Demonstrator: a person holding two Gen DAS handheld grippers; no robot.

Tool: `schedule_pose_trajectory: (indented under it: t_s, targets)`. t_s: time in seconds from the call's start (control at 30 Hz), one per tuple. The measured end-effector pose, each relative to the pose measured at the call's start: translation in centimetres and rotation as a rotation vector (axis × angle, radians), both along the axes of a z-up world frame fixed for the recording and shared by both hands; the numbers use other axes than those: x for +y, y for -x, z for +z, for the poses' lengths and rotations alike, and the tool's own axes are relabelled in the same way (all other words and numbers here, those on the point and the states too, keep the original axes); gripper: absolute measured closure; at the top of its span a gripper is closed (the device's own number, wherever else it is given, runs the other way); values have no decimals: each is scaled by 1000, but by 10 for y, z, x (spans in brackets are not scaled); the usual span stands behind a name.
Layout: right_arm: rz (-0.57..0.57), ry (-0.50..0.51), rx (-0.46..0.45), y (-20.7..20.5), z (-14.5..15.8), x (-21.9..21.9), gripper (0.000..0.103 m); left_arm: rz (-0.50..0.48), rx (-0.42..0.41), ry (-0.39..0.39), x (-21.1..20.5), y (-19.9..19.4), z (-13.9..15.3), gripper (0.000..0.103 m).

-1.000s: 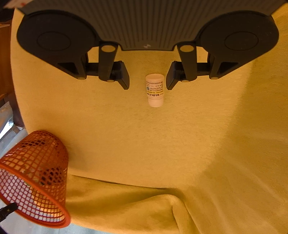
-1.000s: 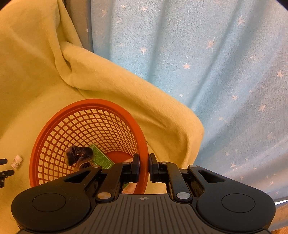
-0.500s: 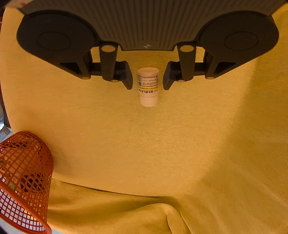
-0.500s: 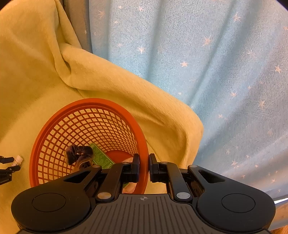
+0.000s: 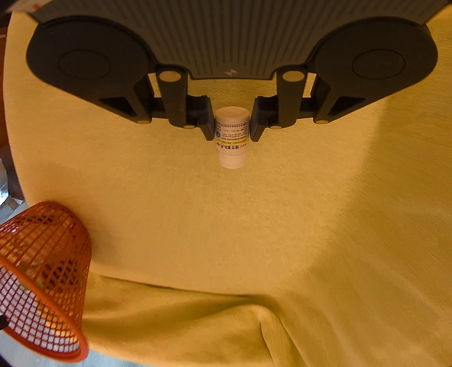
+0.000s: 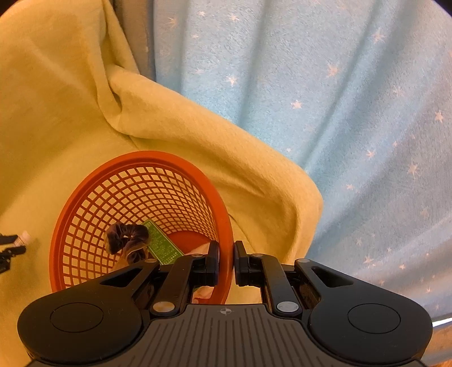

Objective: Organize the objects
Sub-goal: 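Carry the white pill bottle toward the wastebasket with the left gripper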

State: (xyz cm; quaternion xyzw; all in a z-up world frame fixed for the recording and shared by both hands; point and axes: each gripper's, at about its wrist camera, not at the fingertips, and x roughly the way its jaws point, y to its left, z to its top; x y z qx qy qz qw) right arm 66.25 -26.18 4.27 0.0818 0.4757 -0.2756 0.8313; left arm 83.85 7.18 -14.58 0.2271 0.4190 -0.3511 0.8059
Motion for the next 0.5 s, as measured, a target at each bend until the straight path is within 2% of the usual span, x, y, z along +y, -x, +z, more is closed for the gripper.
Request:
schedule_pose_trajectory:
  t_s: [0.17, 0.37, 0.5]
  targets:
    - [23, 11, 5, -3, -1, -3, 96, -33, -36, 26, 3, 9, 35, 81]
    - [31, 18, 3, -8, -5, -9, 96, -66, -85, 108, -6, 21, 87, 81]
    - [36, -2, 11, -11, -8, -19, 96, -89, -100, 142, -19, 34, 108, 81]
